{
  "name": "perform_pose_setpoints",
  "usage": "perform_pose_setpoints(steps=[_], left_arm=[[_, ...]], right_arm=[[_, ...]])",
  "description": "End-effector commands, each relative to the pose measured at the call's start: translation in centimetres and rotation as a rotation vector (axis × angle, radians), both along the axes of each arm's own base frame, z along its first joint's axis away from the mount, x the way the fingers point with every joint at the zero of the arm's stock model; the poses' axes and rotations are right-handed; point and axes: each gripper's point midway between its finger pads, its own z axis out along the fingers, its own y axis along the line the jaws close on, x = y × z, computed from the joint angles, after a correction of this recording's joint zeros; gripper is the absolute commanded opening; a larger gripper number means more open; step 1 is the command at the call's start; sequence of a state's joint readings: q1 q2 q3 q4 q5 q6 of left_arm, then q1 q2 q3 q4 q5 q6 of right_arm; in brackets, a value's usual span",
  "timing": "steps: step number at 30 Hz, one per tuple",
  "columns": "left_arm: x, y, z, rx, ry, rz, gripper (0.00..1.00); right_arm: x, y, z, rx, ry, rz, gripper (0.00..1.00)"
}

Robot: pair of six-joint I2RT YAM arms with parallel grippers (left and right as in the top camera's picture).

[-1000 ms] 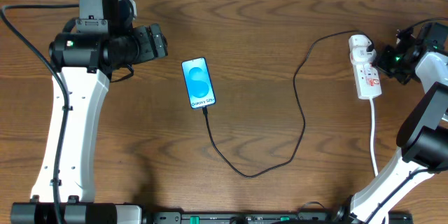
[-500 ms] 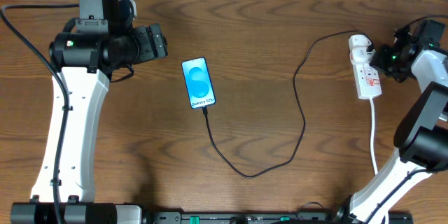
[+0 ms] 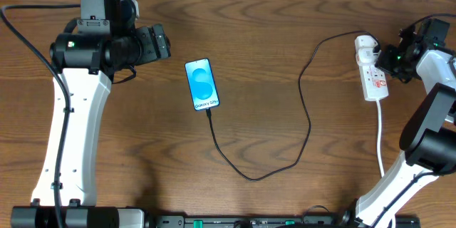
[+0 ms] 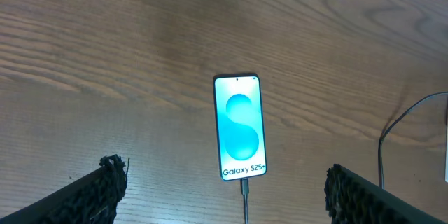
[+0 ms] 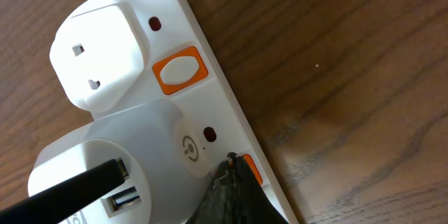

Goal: Plug charger to phone and switch on socket

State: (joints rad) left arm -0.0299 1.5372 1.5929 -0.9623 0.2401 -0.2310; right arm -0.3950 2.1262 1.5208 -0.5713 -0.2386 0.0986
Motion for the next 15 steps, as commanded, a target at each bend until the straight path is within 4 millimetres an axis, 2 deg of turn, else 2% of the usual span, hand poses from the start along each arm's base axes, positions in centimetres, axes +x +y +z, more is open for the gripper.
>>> perform_pose_setpoints(steps=[1,15], left_arm=[[0.0,0.1,0.6,0.009,-0.017,-0.004,0.92],[0.0,0.1,0.6,0.009,-0.017,-0.004,0.92]], right_arm=[[0.0,13.2,-0.5,0.385,-0.02,0.268,0.01],[0.3,15.0,1.1,0.516,-0.076,0.311,0.01]])
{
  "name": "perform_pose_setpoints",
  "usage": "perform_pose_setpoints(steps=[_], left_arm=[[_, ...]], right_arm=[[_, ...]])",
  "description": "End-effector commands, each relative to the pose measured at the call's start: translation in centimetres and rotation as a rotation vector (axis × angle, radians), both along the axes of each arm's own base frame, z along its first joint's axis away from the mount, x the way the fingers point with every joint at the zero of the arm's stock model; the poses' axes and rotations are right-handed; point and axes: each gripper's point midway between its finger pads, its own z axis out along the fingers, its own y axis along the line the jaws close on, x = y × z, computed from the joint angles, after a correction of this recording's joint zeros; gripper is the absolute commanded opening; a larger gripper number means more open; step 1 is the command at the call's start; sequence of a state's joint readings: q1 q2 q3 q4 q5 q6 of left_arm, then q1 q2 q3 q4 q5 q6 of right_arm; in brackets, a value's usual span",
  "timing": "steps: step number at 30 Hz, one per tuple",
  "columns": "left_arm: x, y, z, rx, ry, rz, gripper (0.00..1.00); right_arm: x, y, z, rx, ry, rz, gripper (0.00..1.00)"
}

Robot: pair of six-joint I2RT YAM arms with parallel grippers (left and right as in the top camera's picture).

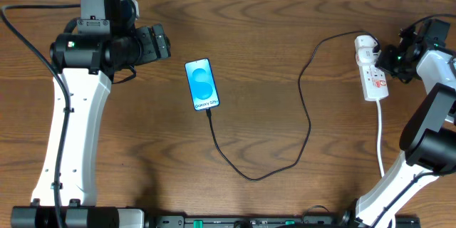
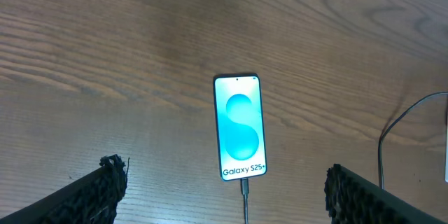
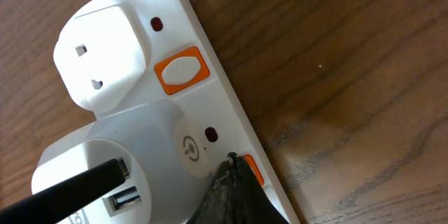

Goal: Plug charger to phone and switch on socket

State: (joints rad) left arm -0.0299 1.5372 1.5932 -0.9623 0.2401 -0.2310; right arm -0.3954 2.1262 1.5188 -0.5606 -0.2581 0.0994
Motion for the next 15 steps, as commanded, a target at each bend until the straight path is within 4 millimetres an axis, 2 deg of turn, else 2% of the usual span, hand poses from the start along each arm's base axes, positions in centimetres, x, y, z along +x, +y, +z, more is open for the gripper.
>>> perform_pose_setpoints(steps=[1,8,15], left_arm=[[0.0,0.1,0.6,0.009,-0.016,-0.004,0.92],[0.0,0.1,0.6,0.009,-0.016,-0.004,0.92],[0.0,0.1,0.6,0.009,-0.017,-0.004,0.92]], right_arm=[[0.1,14.8,1.0,0.505,-0.06,0.301,0.01],[0.3,14.0,1.2,0.549,-0.036,0.2,0.01],[0.5,11.5,1.3,0.66,0.029,-0.062,0.01]])
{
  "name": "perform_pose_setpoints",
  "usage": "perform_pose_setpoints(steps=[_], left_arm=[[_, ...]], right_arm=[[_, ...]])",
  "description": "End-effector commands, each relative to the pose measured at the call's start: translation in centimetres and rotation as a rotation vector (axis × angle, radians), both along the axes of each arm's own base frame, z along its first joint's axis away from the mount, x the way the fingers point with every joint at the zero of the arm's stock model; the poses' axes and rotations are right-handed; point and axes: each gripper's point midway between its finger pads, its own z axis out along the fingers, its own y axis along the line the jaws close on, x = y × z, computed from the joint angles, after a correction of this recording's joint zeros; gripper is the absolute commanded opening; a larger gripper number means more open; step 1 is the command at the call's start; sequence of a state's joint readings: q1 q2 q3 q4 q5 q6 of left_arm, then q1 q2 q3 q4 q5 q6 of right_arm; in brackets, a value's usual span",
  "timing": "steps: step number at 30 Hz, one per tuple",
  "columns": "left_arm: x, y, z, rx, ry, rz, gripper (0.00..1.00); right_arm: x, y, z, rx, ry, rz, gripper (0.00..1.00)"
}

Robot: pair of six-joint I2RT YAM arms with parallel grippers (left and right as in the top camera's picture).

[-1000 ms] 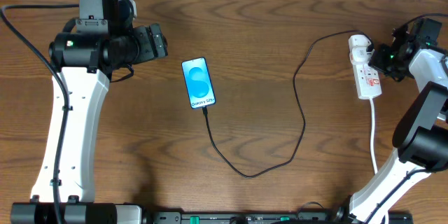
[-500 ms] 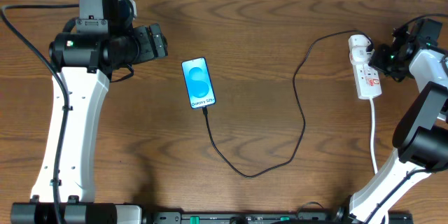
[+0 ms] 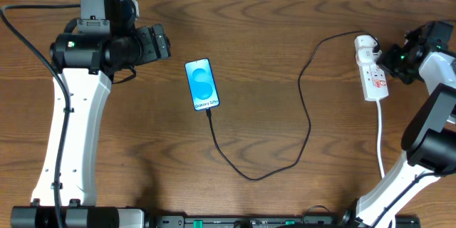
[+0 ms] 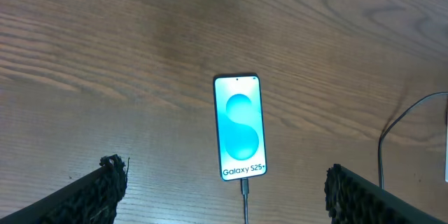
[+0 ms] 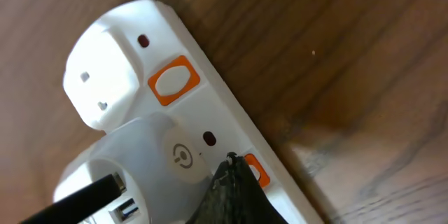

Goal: Plug charger to phone and switch on socket

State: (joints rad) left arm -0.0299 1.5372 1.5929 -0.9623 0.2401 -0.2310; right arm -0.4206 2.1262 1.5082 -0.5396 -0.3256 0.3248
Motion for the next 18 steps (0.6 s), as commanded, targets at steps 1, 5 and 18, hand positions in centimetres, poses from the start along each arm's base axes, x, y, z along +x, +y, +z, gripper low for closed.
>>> perform_pose_setpoints(steps=[1,5,18], left_arm=[[0.0,0.1,0.6,0.009,-0.016,-0.004,0.92],[0.0,0.1,0.6,0.009,-0.017,-0.004,0.92],[0.0,0.1,0.6,0.009,-0.017,-0.004,0.92]], right_arm=[[0.4,11.4,1.1,0.51,-0.018,0.115,0.01],[0.4,10.9,1.1,0.546,0.008,0.045,0.01],[1.4,8.2,1.3,0.553,-0.015,-0.091,0.01]])
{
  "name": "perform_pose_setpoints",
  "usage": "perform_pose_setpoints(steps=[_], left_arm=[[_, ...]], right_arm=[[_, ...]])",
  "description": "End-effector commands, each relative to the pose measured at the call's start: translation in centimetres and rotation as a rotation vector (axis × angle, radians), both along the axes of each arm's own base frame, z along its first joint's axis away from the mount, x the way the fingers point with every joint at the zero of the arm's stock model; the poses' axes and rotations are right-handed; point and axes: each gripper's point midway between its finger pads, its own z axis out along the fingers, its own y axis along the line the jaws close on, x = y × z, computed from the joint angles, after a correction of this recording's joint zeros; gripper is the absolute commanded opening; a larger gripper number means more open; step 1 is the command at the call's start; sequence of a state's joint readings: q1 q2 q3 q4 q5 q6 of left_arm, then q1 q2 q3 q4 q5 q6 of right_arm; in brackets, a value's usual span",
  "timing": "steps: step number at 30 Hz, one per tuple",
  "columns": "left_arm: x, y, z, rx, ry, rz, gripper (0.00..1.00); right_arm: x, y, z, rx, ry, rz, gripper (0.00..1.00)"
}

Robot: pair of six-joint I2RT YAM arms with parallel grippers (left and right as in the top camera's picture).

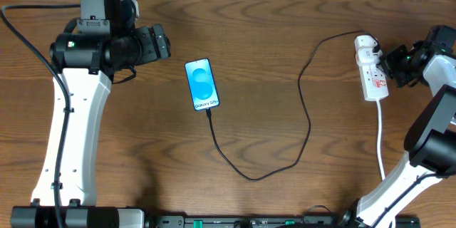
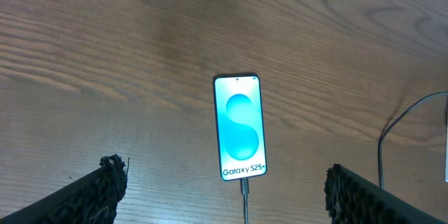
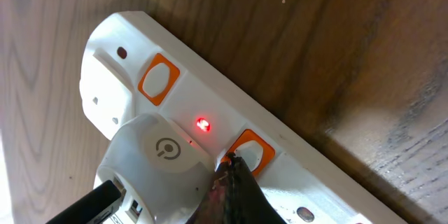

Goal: Plug charger to phone and switch on socket

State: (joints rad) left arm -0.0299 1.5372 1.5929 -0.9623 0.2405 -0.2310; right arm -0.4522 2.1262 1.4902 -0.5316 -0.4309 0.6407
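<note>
A phone with a lit blue screen lies face up left of centre, and a black cable is plugged into its near end. The cable loops across to a white charger in the white power strip at the far right. Beside the charger a red lamp glows. My right gripper is shut, its tip touching the orange switch. My left gripper hangs open above the table, left of the phone.
A second orange switch with a dark lamp sits at the strip's far end by an unused white plug. The strip's white lead runs toward the near table edge. The left arm stands along the left side.
The red lamp beside the charger has come on. My right gripper has drawn back a little to the right, its shut tip still at the orange switch. The left arm has not moved.
At the oldest moment my shut right gripper rested on the orange switch beside the charger, with the lamp dark and the phone plugged in. It stayed there through the two following moments. Now the lamp glows red. The left gripper stayed open above the phone throughout.
</note>
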Motion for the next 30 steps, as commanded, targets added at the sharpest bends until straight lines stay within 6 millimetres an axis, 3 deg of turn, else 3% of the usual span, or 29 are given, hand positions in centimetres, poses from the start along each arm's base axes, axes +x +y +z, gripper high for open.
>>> perform_pose_setpoints(steps=[1,7,10,15,22,30], left_arm=[[0.0,0.1,0.6,0.009,-0.017,-0.004,0.92],[0.0,0.1,0.6,0.01,-0.016,-0.004,0.92],[0.0,0.1,0.6,0.009,-0.016,-0.004,0.92],[0.0,0.1,0.6,0.01,-0.016,-0.004,0.92],[0.0,0.1,0.6,0.01,-0.017,-0.004,0.92],[0.0,0.1,0.6,0.01,-0.017,-0.004,0.92]], right_arm=[[2.0,7.1,1.3,0.3,-0.108,0.126,0.01],[3.1,1.6,2.6,0.315,-0.189,-0.049,0.01],[3.5,-0.2,4.1,0.333,-0.265,-0.059,0.01],[3.0,-1.6,6.1,0.317,-0.327,-0.04,0.01],[1.6,-3.0,9.5,0.163,-0.344,-0.031,0.01],[0.5,-1.7,17.9,-0.011,-0.499,0.092,0.01]])
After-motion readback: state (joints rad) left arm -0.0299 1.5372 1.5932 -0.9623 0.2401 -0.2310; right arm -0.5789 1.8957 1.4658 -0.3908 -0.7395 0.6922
